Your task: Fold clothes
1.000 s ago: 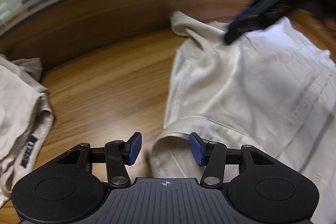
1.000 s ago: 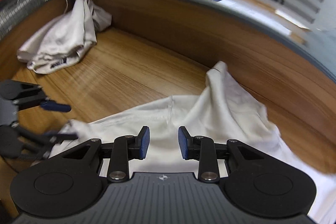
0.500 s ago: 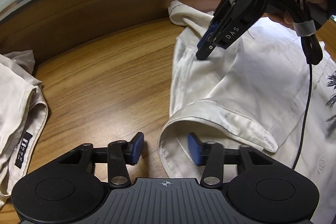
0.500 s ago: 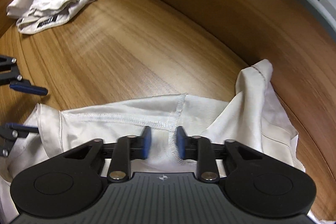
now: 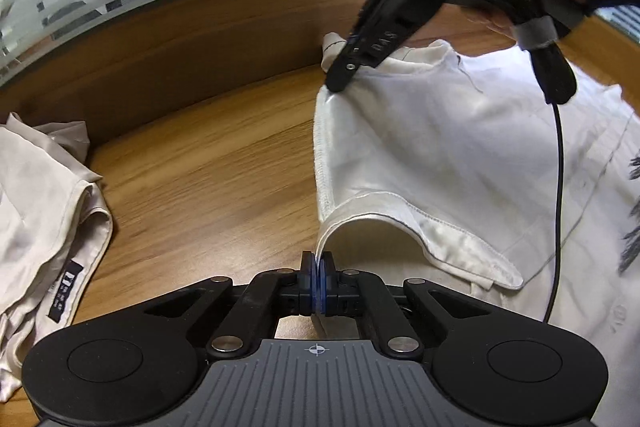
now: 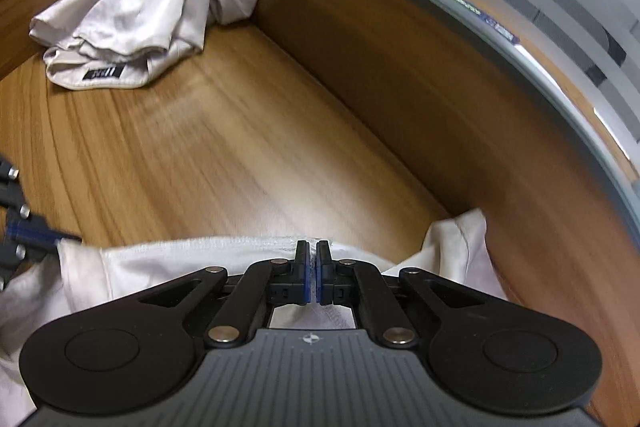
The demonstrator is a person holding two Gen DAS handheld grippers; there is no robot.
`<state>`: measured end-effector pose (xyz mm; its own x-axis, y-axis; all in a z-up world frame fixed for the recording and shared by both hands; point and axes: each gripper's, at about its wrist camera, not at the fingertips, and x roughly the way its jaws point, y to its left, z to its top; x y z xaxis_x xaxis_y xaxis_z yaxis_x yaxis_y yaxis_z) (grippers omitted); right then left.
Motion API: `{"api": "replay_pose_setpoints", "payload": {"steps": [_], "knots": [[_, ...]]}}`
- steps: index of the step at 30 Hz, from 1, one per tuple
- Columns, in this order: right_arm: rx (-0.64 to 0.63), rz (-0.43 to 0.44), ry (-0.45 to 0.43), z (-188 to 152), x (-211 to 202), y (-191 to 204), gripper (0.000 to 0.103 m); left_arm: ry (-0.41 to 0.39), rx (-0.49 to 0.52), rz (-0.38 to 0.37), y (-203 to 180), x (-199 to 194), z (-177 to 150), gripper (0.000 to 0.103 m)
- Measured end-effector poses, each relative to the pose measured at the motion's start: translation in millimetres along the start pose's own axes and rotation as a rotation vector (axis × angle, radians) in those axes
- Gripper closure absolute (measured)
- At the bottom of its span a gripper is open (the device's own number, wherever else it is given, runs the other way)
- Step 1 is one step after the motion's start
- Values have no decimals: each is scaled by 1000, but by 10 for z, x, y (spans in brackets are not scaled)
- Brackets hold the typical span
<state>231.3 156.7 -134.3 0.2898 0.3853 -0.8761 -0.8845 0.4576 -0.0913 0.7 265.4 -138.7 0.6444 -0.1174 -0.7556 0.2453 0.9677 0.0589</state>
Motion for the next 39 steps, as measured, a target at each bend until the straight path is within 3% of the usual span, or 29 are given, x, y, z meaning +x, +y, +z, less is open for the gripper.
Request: {"api": "replay_pose_setpoints", "payload": {"steps": [6, 7, 9, 12, 18, 19, 24, 26, 31, 32, 35, 39], "knots": [[-40, 14, 19, 50, 231, 52, 99, 26, -48, 4, 31, 26, 15, 97], [-44, 12, 22, 52, 254, 71, 93, 25, -59, 3, 55, -1, 12, 97], [-15, 6, 5, 50, 171, 40, 91, 13, -89, -22, 115, -71, 36, 96], [55, -5, -31, 28, -48, -94, 86, 2, -130, -38, 212, -194, 103, 87], [215, -58, -60, -130, -473, -555, 77, -17, -233, -76, 342, -317, 278, 78], [237, -72, -53, -176, -500, -641, 76, -4, -260, -88, 365, -293, 288, 71], [313, -128, -24, -405, -551, -988, 76, 78, -334, -96, 447, -216, 197, 66], [330, -139, -17, -472, -538, -1069, 76, 94, -340, -89, 449, -244, 161, 56], [373, -154, -2, -637, -471, -1242, 76, 63, -325, -94, 405, -219, 284, 61], [383, -153, -1, -654, -445, -1270, 76, 56, -320, -97, 390, -188, 328, 68], [401, -151, 7, -678, -354, -1358, 76, 35, -305, -106, 344, -96, 458, 76], [425, -161, 36, -704, -187, -1480, 75, 8, -284, -118, 282, 26, 631, 80]]}}
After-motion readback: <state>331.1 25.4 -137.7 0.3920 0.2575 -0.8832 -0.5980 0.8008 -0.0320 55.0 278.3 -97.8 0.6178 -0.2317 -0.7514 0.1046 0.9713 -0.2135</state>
